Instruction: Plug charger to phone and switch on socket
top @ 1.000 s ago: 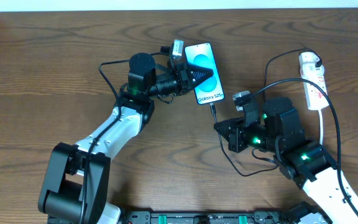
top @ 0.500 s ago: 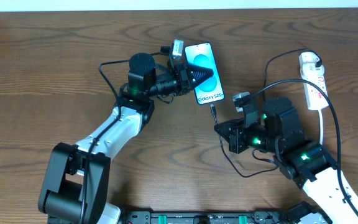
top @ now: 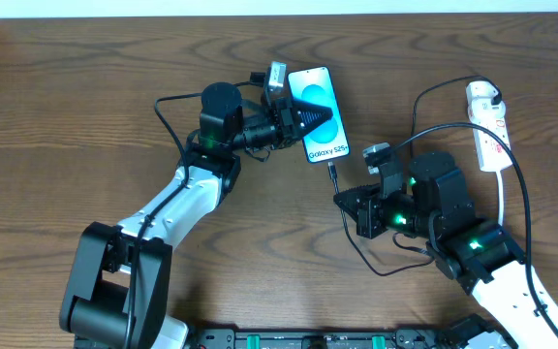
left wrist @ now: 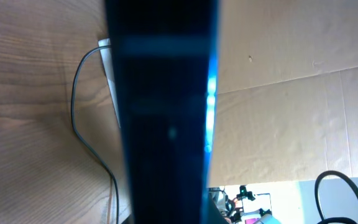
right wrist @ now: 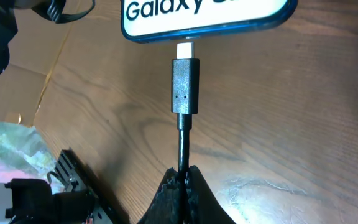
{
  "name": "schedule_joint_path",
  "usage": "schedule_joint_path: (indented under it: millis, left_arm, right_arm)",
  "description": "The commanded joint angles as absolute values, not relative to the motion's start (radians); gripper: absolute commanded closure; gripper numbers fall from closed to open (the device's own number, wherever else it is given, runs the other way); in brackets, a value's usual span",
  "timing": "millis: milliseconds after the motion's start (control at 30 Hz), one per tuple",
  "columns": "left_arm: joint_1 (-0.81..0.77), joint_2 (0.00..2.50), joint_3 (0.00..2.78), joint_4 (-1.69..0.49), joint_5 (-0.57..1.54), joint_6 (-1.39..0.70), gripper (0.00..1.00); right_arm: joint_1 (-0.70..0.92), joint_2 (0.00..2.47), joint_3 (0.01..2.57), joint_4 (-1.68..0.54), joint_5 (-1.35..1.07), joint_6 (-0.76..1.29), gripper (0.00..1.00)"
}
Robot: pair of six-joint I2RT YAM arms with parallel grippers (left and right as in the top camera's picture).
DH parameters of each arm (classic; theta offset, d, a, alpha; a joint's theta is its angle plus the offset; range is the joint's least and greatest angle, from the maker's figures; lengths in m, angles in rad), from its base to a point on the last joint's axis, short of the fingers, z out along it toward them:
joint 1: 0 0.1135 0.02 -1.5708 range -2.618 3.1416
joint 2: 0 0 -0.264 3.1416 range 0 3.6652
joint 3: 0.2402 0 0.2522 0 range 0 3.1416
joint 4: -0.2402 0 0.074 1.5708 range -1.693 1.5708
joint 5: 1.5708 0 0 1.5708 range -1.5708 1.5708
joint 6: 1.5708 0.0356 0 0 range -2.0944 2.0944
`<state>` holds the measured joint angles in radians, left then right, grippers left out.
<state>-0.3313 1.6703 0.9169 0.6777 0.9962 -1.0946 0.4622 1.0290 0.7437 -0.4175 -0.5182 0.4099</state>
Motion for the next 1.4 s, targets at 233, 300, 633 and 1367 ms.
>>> schedule_joint_path:
  millis: [233,300,633,1367]
  left_arm:
    - [-0.333,1.666,0.912,0.690,1.028,-1.077,0.92]
    - [-0.332,1.666,0.912,0.690,1.028,-1.077,0.93]
    - [-0.333,1.666,0.912,0.690,1.028,-1.077,0.92]
    - [-0.333,1.666,0.912,0.690,1.010,-1.119,0.92]
  right_arm:
    - [0.459,1.019,0.743,-0.409,-0.482,0.441,0.99]
    - [0.459,1.019,0.743,-0.412,-0.499,0.441,0.99]
    - [0.460,1.019,0.743,-0.412,-0.532,0.441,0.99]
    - [0.460,1.019,0.743,-0.419,-0.533,0.441,0.99]
